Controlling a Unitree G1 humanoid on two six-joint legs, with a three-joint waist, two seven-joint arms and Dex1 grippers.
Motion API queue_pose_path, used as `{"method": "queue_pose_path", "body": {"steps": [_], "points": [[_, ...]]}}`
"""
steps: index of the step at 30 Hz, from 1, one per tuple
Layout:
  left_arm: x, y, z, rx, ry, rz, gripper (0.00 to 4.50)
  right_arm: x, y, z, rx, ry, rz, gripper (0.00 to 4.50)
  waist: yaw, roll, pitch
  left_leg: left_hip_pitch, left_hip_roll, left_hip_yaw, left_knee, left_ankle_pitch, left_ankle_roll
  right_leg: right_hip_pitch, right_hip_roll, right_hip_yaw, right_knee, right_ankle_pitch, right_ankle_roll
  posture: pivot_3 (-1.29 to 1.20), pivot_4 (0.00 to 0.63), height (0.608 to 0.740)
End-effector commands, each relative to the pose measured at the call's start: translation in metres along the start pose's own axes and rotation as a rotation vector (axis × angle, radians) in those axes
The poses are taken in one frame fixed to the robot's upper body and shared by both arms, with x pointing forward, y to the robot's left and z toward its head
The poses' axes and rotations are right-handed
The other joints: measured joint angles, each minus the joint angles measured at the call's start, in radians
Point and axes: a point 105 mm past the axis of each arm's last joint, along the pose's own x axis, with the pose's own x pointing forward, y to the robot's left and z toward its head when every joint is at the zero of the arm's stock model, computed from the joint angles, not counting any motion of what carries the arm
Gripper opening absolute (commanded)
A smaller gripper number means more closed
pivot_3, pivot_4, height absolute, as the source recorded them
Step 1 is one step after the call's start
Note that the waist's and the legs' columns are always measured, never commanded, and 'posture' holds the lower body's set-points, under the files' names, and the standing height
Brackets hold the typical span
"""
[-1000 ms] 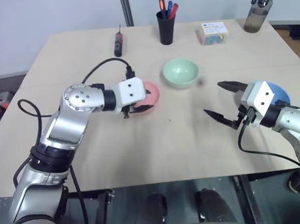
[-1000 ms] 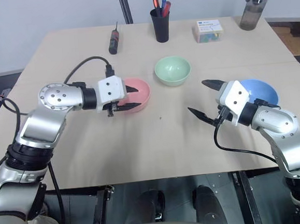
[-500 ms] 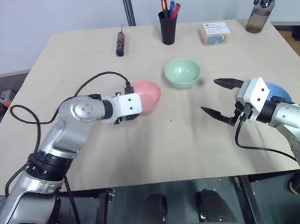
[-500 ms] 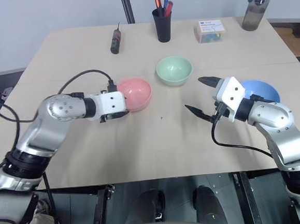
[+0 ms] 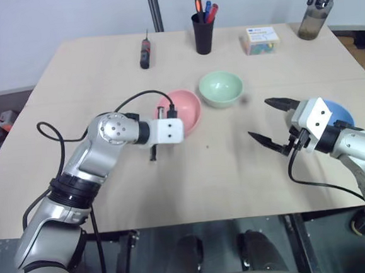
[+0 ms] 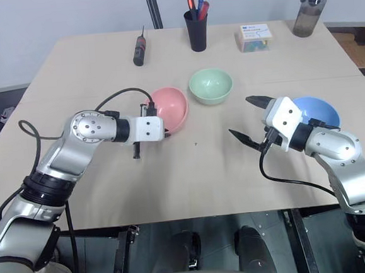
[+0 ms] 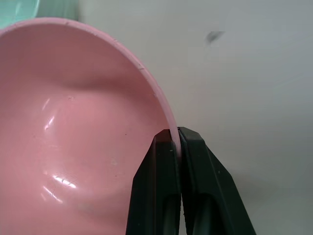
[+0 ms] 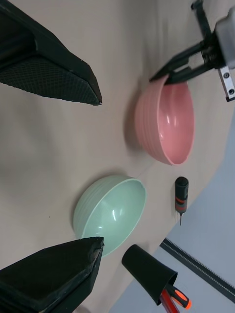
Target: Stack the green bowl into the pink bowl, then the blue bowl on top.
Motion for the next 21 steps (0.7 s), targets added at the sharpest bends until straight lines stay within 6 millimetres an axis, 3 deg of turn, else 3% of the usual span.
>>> {"method": "queue_pose_path", "body": {"steps": [1, 6, 10, 13, 14, 15, 19, 21], "points": [[-0.017, -0.015, 0.030, 0.164, -0.171, -0.129, 0.01, -0.008, -0.007, 0.011, -0.047, -0.019, -0.030, 4.50, -0.001, 0.000, 0.000, 0.000, 0.000, 0.000, 0.000, 0.000, 0.000, 0.000, 0.000, 0.000, 0.000, 0.000, 0.000, 0.00, 0.150, 0.740], [-0.013, -0.026, 0.037, 0.232, -0.246, -0.256, 0.01, -0.006, -0.005, 0.010, -0.046, -0.020, -0.031, 4.50, 0.000, 0.000, 0.000, 0.000, 0.000, 0.000, 0.000, 0.001, -0.002, 0.000, 0.000, 0.000, 0.000, 0.000, 0.000, 0.00, 0.150, 0.740], [-0.010, -0.028, 0.042, 0.264, -0.293, -0.290, 1.30, -0.004, -0.002, 0.010, -0.044, -0.022, -0.024, 4.50, 0.000, 0.000, 0.000, 0.000, -0.001, 0.000, 0.001, -0.001, 0.001, 0.000, 0.000, 0.000, 0.000, 0.000, 0.000, 0.00, 0.150, 0.740], [-0.009, -0.023, 0.047, 0.237, -0.319, -0.269, 2.56, -0.004, 0.000, 0.008, -0.045, -0.019, -0.017, 4.50, 0.000, 0.000, 0.000, 0.000, -0.001, 0.000, 0.001, -0.001, 0.001, 0.000, 0.000, 0.000, 0.000, 0.000, 0.000, 0.00, 0.150, 0.740], [-0.011, -0.021, 0.047, 0.214, -0.319, -0.251, 2.66, -0.003, -0.001, 0.007, -0.047, -0.015, -0.015, 4.50, -0.001, 0.000, 0.000, 0.000, -0.001, 0.000, 0.001, -0.001, 0.001, 0.000, 0.000, 0.000, 0.000, 0.000, 0.000, 0.00, 0.150, 0.740], [-0.014, -0.017, 0.047, 0.171, -0.316, -0.234, 3.16, -0.002, -0.002, 0.006, -0.053, -0.010, -0.012, 4.50, -0.002, 0.000, 0.000, 0.000, -0.001, 0.000, 0.001, -0.001, 0.001, 0.000, 0.000, 0.000, 0.000, 0.000, 0.000, 0.00, 0.150, 0.740], [-0.037, -0.009, 0.052, -0.094, -0.371, -0.224, 4.47, 0.007, -0.009, -0.002, -0.105, 0.019, -0.008, 4.50, -0.008, 0.000, 0.000, 0.000, 0.000, 0.000, 0.001, -0.001, 0.001, 0.000, 0.001, 0.000, 0.001, 0.000, 0.000, 0.00, 0.150, 0.740], [-0.046, -0.005, 0.047, -0.170, -0.360, -0.160, 4.47, 0.014, -0.017, -0.009, -0.160, 0.050, -0.004, 4.50, -0.010, 0.000, 0.000, 0.000, 0.000, 0.000, 0.001, -0.001, 0.001, 0.000, 0.001, 0.000, 0.001, 0.000, 0.000, 0.00, 0.150, 0.740]]}}
